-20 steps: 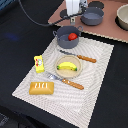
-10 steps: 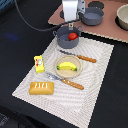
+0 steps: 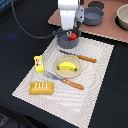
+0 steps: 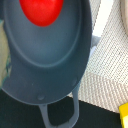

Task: Interact with the objects in diverse but meaningful ways.

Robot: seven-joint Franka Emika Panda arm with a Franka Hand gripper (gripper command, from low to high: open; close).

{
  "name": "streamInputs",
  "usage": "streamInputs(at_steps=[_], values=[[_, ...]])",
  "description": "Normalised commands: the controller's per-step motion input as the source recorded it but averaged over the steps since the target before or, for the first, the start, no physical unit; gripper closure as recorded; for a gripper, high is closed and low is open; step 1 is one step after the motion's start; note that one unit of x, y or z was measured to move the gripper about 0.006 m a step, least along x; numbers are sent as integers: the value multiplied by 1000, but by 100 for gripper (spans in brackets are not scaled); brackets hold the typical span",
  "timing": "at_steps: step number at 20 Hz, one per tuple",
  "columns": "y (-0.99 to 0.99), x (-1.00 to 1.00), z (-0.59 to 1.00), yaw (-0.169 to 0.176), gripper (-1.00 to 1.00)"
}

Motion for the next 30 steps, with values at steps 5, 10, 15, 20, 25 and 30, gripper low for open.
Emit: streamInputs(at_steps=[5,10,15,20,25,30], values=[[-74,5,-184,0,-100],[-69,4,-211,0,-100],[-49,5,-251,0,-100],[-19,0,-275,0,-100],[-3,6,-248,0,-100],[-1,16,-186,0,100]])
